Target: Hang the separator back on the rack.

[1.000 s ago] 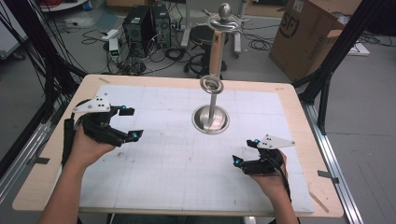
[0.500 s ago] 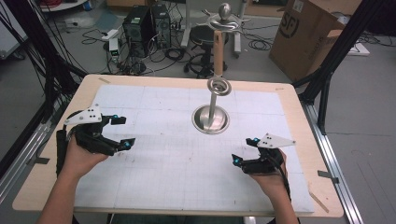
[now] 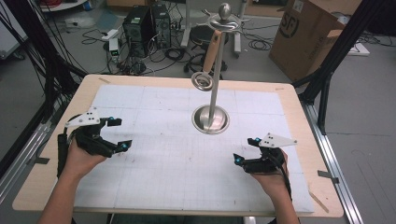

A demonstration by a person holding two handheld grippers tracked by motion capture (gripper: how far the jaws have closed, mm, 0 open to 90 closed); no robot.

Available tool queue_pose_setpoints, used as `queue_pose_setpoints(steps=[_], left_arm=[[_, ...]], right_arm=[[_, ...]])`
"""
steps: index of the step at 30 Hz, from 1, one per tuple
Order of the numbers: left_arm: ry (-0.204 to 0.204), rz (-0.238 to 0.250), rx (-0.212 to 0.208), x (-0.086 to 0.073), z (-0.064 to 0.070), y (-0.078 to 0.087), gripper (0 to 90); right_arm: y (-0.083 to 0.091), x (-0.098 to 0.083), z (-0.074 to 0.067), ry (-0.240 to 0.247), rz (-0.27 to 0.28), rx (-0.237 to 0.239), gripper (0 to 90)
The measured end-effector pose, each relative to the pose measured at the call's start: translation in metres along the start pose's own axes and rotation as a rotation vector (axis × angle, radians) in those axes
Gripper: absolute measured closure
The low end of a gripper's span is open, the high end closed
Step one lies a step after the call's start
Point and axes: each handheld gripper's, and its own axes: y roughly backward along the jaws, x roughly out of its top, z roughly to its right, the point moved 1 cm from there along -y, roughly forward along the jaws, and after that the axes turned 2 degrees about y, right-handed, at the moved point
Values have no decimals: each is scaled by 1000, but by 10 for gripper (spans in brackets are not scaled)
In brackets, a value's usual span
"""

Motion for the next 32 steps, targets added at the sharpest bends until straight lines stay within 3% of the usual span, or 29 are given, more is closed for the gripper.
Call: queue_pose_setpoints(steps=[10,32], left_arm=[[11,-37,0,-14,-1,-13,17],[15,-59,-22,-17,1,-18,17]], right_arm=[[1,-2,1,-10,-2,-8,144],[-2,-3,2,-13,-14,-12,144]])
